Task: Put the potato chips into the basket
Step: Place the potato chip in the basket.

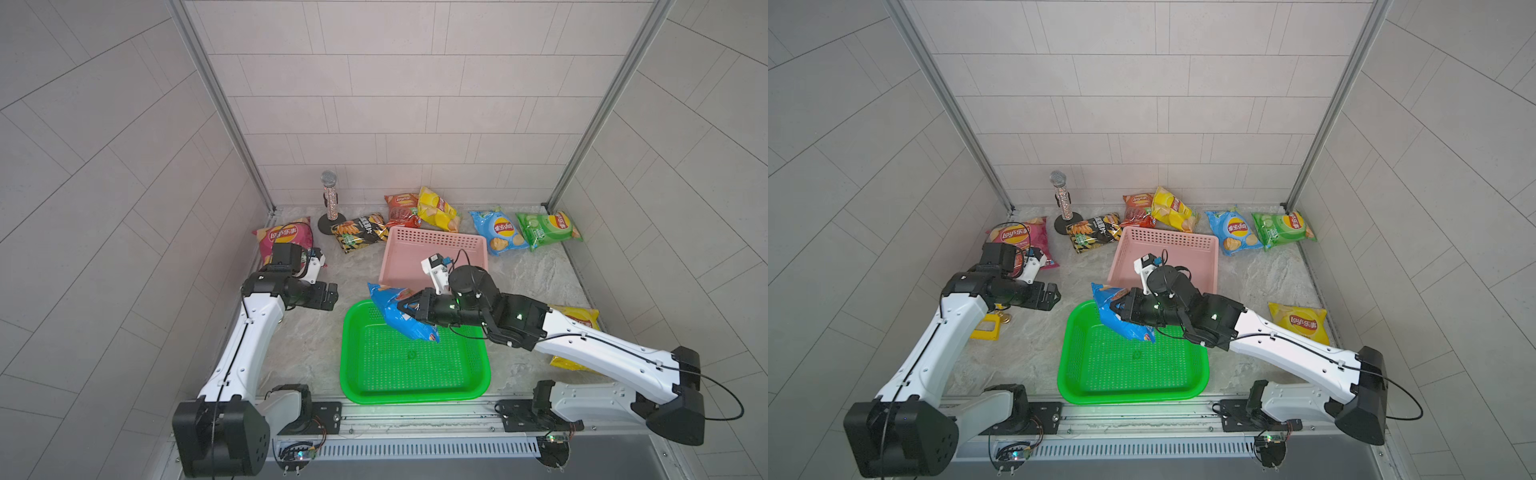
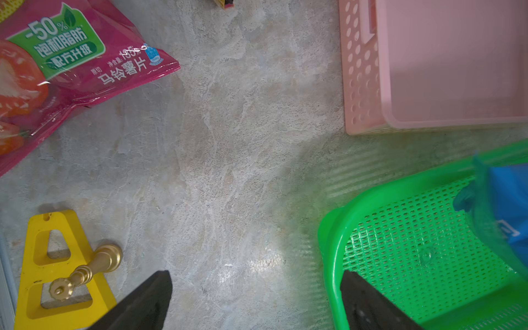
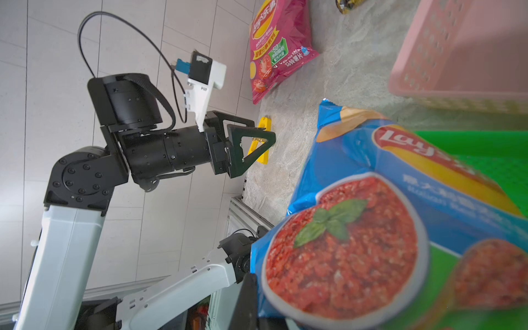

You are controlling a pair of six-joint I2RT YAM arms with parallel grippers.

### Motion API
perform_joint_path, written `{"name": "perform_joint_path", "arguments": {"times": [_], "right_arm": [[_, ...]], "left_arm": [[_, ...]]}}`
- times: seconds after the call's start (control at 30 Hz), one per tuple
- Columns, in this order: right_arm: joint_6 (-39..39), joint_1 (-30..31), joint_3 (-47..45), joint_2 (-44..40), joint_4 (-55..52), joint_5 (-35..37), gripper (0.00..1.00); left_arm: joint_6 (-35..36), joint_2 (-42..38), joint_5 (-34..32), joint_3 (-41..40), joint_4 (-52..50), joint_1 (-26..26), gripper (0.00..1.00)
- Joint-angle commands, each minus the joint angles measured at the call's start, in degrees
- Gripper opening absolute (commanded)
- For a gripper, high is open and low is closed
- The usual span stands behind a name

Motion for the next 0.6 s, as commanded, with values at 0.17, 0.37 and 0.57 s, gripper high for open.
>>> {"name": "perform_joint_path", "arguments": {"times": [0.17, 0.37, 0.57], "right_arm": [[15.9, 4.9, -1.5, -1.7, 2.0, 13.5, 0.00], [26.2, 8.3, 0.3, 0.3, -4.5, 22.7, 0.00], [30.7, 10.0, 9.0, 9.4, -13.1, 21.3, 0.00]], "left_arm": [[-0.1, -1.1, -0.4, -0.7, 0.6, -0.2, 1.00], [-0.2, -1.7, -0.3, -0.9, 0.7, -0.2, 1.00], [-0.2, -1.7, -0.4, -1.0, 0.9, -0.2, 1.00]]}}
